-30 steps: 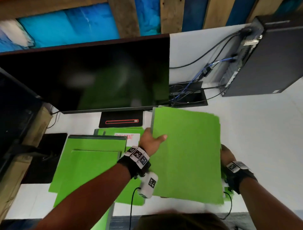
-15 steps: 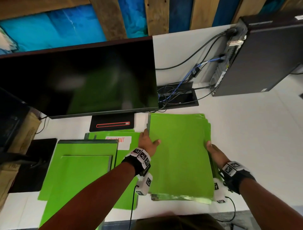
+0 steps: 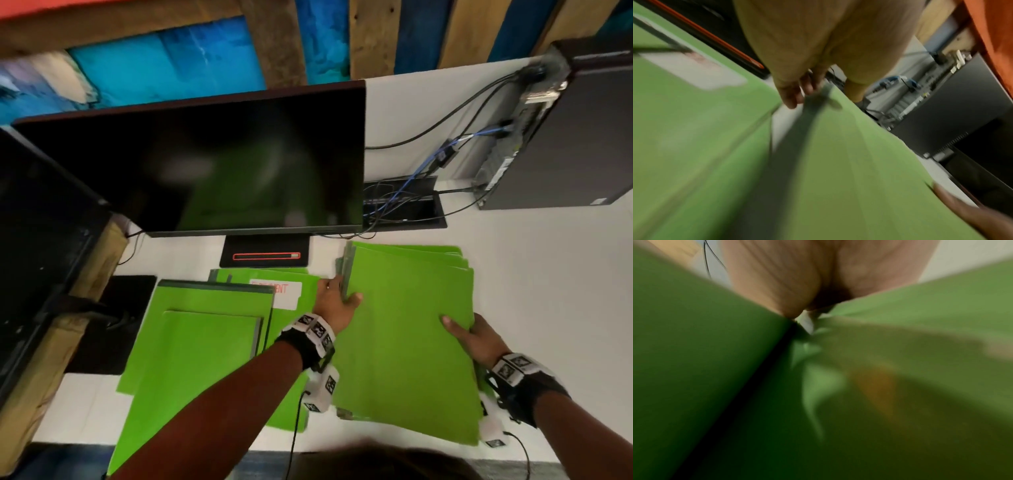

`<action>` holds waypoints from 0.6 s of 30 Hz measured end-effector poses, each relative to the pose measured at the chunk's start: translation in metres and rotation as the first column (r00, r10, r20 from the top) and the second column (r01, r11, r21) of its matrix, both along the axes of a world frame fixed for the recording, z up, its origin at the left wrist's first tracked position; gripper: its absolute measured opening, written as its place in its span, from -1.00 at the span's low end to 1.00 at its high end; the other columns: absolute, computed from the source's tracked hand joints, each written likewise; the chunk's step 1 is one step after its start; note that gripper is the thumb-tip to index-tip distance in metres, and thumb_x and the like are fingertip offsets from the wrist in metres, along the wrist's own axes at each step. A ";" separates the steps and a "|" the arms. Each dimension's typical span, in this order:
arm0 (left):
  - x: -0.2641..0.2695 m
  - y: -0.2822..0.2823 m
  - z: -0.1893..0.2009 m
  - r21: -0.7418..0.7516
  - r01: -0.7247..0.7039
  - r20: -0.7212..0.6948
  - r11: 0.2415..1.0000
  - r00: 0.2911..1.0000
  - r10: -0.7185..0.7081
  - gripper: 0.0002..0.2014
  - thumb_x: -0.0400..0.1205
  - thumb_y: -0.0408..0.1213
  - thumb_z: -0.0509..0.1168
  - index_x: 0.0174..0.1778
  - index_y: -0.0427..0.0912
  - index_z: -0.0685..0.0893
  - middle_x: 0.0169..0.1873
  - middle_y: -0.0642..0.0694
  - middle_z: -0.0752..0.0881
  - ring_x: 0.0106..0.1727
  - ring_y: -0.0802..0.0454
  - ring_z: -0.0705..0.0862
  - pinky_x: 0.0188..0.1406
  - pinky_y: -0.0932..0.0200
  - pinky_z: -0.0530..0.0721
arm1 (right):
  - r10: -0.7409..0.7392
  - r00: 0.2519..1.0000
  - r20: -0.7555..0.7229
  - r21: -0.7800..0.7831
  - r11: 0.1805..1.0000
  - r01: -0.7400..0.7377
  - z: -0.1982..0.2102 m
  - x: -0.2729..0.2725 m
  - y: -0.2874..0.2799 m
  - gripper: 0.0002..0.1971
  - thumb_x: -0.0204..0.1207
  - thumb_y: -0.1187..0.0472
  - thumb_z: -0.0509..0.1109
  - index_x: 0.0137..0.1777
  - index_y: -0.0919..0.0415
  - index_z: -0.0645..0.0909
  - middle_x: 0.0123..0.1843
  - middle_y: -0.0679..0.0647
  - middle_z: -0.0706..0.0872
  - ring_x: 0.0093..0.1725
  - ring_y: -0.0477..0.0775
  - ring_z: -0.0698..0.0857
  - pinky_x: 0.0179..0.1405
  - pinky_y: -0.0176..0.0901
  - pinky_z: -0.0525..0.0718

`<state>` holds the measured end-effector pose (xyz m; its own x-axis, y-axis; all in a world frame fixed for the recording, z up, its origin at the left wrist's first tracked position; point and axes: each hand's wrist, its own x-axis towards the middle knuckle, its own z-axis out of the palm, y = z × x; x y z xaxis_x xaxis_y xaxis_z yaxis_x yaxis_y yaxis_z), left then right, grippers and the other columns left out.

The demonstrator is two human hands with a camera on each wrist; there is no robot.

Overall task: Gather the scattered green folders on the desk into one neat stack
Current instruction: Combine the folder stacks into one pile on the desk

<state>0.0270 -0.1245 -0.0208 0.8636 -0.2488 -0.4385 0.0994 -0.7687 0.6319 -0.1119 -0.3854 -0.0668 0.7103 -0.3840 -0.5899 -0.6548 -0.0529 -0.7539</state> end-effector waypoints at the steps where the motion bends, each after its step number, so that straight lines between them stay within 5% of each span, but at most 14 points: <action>1: 0.010 0.017 0.005 -0.037 0.007 0.001 0.999 1.000 -0.007 -0.40 0.60 -0.06 0.35 0.50 -0.30 0.42 0.36 -0.33 0.42 0.32 -0.27 0.54 0.41 0.04 0.46 | 0.007 1.000 -0.002 -0.020 1.000 -0.007 -0.006 -0.001 -0.003 -0.03 -0.02 -0.53 0.49 0.29 0.15 0.61 0.10 0.14 0.80 -0.03 0.11 0.80 0.05 0.09 0.74; 3: 0.036 0.062 0.010 -0.027 -0.009 0.032 1.000 0.999 0.010 -0.50 0.60 -0.18 0.37 0.42 -0.32 0.52 0.32 -0.35 0.55 0.28 -0.27 0.61 0.32 0.03 0.53 | 0.047 0.999 -0.018 -0.057 0.997 -0.048 -0.010 0.000 -0.004 0.02 -0.04 -0.59 0.42 0.30 0.15 0.62 0.10 0.12 0.80 -0.01 0.10 0.80 0.10 0.11 0.72; 6: 0.065 0.144 0.013 0.218 -0.068 0.135 0.974 0.990 0.039 -0.56 0.58 -0.21 0.40 0.36 -0.29 0.60 0.32 -0.31 0.63 0.32 -0.23 0.60 0.32 0.04 0.50 | 0.078 0.996 -0.033 -0.096 0.992 -0.081 -0.007 0.000 -0.004 0.01 0.00 -0.59 0.36 0.32 0.15 0.62 0.14 0.14 0.79 0.02 0.13 0.77 0.13 0.08 0.68; 9: 0.041 0.199 0.005 0.440 -0.199 0.109 0.876 0.980 0.168 -0.29 0.44 0.07 0.49 0.44 -0.20 0.51 0.40 -0.34 0.52 0.39 -0.28 0.50 0.40 -0.02 0.44 | 0.106 0.994 -0.036 -0.140 0.984 -0.110 -0.001 0.001 0.002 0.01 0.04 -0.60 0.34 0.33 0.17 0.60 0.14 0.17 0.76 0.05 0.14 0.74 0.16 0.06 0.63; 11: 0.005 0.208 -0.013 0.535 -0.154 0.010 0.831 0.984 0.176 0.00 0.30 0.29 0.48 0.57 -0.12 0.29 0.48 -0.31 0.33 0.49 -0.29 0.34 0.49 -0.13 0.39 | 0.103 0.994 -0.039 -0.153 0.982 -0.108 0.002 0.001 0.004 -0.09 0.19 -0.50 0.38 0.35 0.21 0.59 0.18 0.21 0.75 0.04 0.13 0.70 0.17 0.02 0.59; 13: -0.023 0.204 -0.030 0.534 -0.104 -0.008 0.839 0.992 0.128 0.14 0.24 0.34 0.44 0.64 -0.04 0.07 0.56 -0.20 0.11 0.60 -0.25 0.13 0.47 -0.40 0.33 | 0.100 0.994 -0.037 -0.162 0.981 -0.105 0.000 0.001 0.005 -0.07 0.16 -0.52 0.37 0.34 0.21 0.59 0.12 0.15 0.75 0.06 0.15 0.71 0.17 0.03 0.59; 15: -0.028 0.198 -0.034 0.515 -0.093 0.030 0.852 0.995 0.091 0.01 0.34 0.23 0.41 0.62 0.06 0.04 0.57 -0.03 0.03 0.64 -0.16 0.04 0.33 -0.57 0.36 | 0.111 0.993 -0.044 -0.170 0.979 -0.117 0.002 0.001 0.006 -0.11 0.21 -0.49 0.37 0.34 0.20 0.59 0.13 0.15 0.74 0.07 0.16 0.71 0.19 0.06 0.60; 18: -0.024 0.192 -0.017 0.413 0.014 0.031 0.910 0.999 -0.029 -0.14 0.37 0.05 0.36 0.58 -0.02 0.18 0.55 -0.14 0.18 0.61 -0.22 0.17 0.38 -0.42 0.47 | 0.111 0.993 -0.032 -0.154 0.981 -0.114 0.008 0.000 0.008 -0.23 0.35 -0.37 0.39 0.35 0.25 0.58 0.17 0.23 0.73 0.01 0.13 0.66 0.16 0.02 0.57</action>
